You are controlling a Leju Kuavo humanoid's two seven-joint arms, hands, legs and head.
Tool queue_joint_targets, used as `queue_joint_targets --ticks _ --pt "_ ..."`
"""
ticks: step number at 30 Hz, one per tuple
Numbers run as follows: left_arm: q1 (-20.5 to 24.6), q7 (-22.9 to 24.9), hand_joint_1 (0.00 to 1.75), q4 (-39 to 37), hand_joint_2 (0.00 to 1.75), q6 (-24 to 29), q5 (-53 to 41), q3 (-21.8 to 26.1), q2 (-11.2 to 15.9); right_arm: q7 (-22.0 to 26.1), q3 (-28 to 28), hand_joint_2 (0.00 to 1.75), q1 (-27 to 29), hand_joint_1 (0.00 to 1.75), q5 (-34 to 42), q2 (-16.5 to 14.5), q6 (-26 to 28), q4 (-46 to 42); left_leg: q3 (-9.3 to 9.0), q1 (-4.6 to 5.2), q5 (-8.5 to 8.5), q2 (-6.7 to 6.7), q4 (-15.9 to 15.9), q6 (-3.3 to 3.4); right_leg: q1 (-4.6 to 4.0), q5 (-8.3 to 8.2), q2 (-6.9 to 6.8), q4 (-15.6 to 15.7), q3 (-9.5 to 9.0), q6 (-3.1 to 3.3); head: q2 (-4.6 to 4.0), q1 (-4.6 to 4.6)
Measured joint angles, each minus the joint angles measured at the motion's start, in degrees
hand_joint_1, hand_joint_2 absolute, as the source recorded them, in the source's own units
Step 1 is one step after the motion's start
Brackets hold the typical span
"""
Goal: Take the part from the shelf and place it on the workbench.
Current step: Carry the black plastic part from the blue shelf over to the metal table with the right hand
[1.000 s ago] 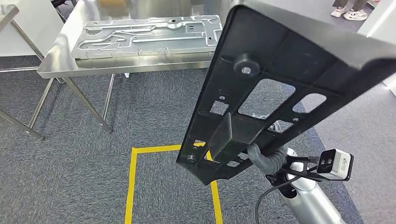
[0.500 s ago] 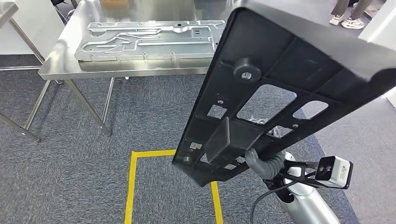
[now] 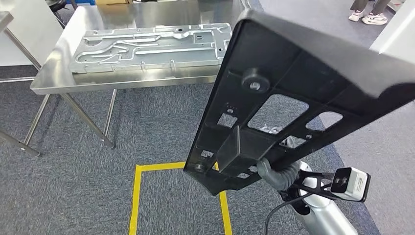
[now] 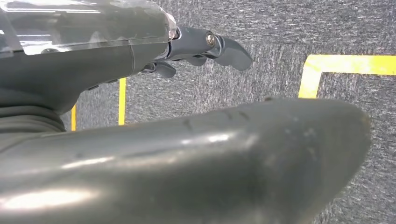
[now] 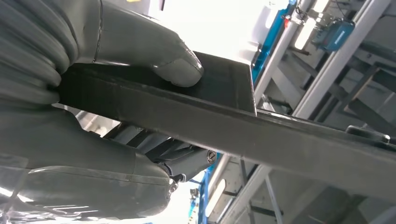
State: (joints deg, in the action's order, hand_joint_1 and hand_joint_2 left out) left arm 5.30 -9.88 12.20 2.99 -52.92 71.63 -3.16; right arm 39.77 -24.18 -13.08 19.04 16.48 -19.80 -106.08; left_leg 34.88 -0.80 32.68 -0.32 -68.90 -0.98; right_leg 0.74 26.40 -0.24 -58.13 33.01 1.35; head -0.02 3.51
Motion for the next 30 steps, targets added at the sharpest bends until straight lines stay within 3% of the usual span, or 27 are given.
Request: queue_joint_targets --ticks 2,3,4,6,7,9,12,14,16,17,18,19,21,23,27,28,30 --pt "-0.3 -0.1 0.0 0.0 0.0 0.0 0.1 0.0 0.0 0.0 0.0 1.75 1.1 1.59 -0.8 0.0 -1.2 -0.1 4.05 0.0 1.99 0.0 -5.2 -0.13 -0.19 0.71 0.13 0.0 -0.7 0.2 0.0 0.01" --pt "-0.4 -0.1 0.0 0.0 0.0 0.0 0.1 0.0 0.0 0.0 0.0 1.75 1.4 1.59 -1.1 0.0 -1.8 -0.1 4.85 0.01 1.49 0.0 -5.1 -0.03 -0.29 1.08 0.22 0.0 -1.16 0.22 0.0 0.01" --pt "-0.5 -0.2 0.0 0.0 0.0 0.0 0.1 0.0 0.0 0.0 0.0 1.75 1.6 1.59 -1.2 0.0 -2.1 -0.1 4.66 0.05 -0.34 0.0 -2.9 0.19 -0.38 1.47 0.31 0.0 -1.72 0.21 0.0 0.01" --pt "-0.5 -0.2 0.0 0.0 0.0 -0.2 0.1 0.0 0.1 -0.3 0.0 1.75 1.2 1.59 -1.0 0.0 -2.2 -0.1 2.66 0.37 -5.61 -0.01 4.5 0.95 -0.56 2.33 0.38 0.0 -2.95 0.07 0.0 -0.01" --pt "-0.4 -0.2 0.0 0.0 0.0 -0.3 0.1 0.0 0.2 -0.6 0.0 1.75 0.9 1.59 -0.6 0.0 -1.9 -0.1 1.81 0.64 -6.75 -0.04 7.4 1.33 -0.61 2.73 0.45 0.0 -3.35 -0.14 0.0 -0.01" --pt "-0.4 -0.1 0.0 0.0 0.0 -0.4 0.0 0.0 0.3 -1.2 0.0 1.75 0.5 1.59 0.2 0.0 -1.3 0.0 1.06 1.08 -7.04 -0.12 9.6 2.02 -0.59 3.14 0.57 -0.2 -3.76 -0.83 0.0 -0.01" --pt "-0.5 0.0 0.0 0.0 0.0 -0.3 0.1 0.0 0.3 -0.8 0.0 1.75 0.8 1.59 0.0 0.0 -0.8 -0.1 -0.57 0.79 -7.58 -0.21 10.7 2.98 -0.54 3.51 0.54 -1.9 -4.09 -1.85 0.0 -0.01" --pt "-0.4 -0.1 0.0 0.0 0.0 -0.2 0.5 0.0 0.3 -0.2 -0.1 1.75 1.3 1.59 -0.7 -0.1 -1.0 -0.1 -1.63 0.56 -7.47 -0.18 11.1 3.35 -0.32 5.76 0.51 -6.1 -1.95 -2.31 0.0 -0.01" --pt "-0.4 -0.3 0.0 0.0 0.0 -0.1 0.8 0.0 0.2 0.0 -0.2 1.75 2.1 1.59 -1.4 -0.3 -1.3 -0.1 -2.06 0.55 -6.97 -0.2 11.1 3.49 -0.02 8.6 0.51 -12.6 2.36 -2.81 0.0 -0.01" --pt "-0.5 -0.4 0.0 0.0 0.0 -0.1 0.9 0.1 0.2 0.0 -0.2 1.75 2.5 1.59 -1.7 -0.4 -1.5 -0.1 -2.33 0.54 -6.63 -0.23 11.1 3.42 0.16 9.09 0.49 -14.7 4.24 -3.04 0.0 -0.01" --pt "-0.6 -0.4 0.0 0.0 0.0 -0.1 1.0 0.1 0.2 0.0 -0.2 1.75 2.8 1.59 -2.0 -0.4 -1.6 0.0 -2.69 0.51 -6.27 -0.26 11.1 3.32 0.32 8.54 0.47 -15.0 5.29 -3.23 0.0 -0.01" --pt "-0.7 -0.5 0.0 0.0 0.0 -0.1 1.0 0.1 0.1 0.0 -0.2 1.75 2.9 1.59 -2.2 -0.4 -1.7 0.0 -3.19 0.45 -5.85 -0.28 11.1 3.17 0.48 6.72 0.41 -13.3 5.34 -3.39 0.0 -0.01" --pt "-0.8 -0.7 0.0 0.0 0.0 -0.2 1.1 0.2 0.0 0.0 -0.2 1.75 3.0 1.59 -2.5 -0.4 -1.7 0.1 -4.3 0.31 -4.89 -0.31 11.0 2.7 0.66 1.62 0.26 -6.5 3.49 -3.51 0.0 -0.02" --pt "-0.8 -1.0 0.0 0.0 0.0 -0.3 1.2 0.2 -0.1 0.0 -0.3 1.75 3.3 1.59 -2.8 -0.4 -1.7 0.1 -4.89 0.26 -4.07 -0.38 10.9 1.98 0.39 -0.16 0.08 -1.7 2.09 -2.99 0.0 -0.04" --pt "-0.8 -1.0 0.0 0.0 0.0 -0.6 1.2 0.2 -0.1 0.0 -0.4 1.75 4.6 1.59 -4.0 -0.3 -1.6 -0.4 -5.4 0.23 -3.18 -0.24 9.5 0.56 0.22 0.24 0.13 -0.7 0.93 -1.09 0.0 -0.04" --pt "-0.7 -1.0 0.0 0.0 0.0 -0.8 1.2 0.2 -0.1 0.0 -0.5 1.75 4.7 1.59 -4.1 -0.2 -1.6 -0.5 -4.74 0.16 -2.55 -0.16 8.0 0.37 0.23 0.5 0.09 -0.7 0.38 -0.7 0.0 -0.04" --pt "-0.6 -1.0 0.0 0.0 0.0 -1.0 1.1 0.2 -0.1 0.1 -0.6 1.75 4.7 1.59 -4.4 0.1 -1.6 -0.7 -1.25 0.07 -0.27 -0.06 1.8 0.08 0.19 1.11 0.0 -0.6 -0.54 -0.16 0.0 -0.03"
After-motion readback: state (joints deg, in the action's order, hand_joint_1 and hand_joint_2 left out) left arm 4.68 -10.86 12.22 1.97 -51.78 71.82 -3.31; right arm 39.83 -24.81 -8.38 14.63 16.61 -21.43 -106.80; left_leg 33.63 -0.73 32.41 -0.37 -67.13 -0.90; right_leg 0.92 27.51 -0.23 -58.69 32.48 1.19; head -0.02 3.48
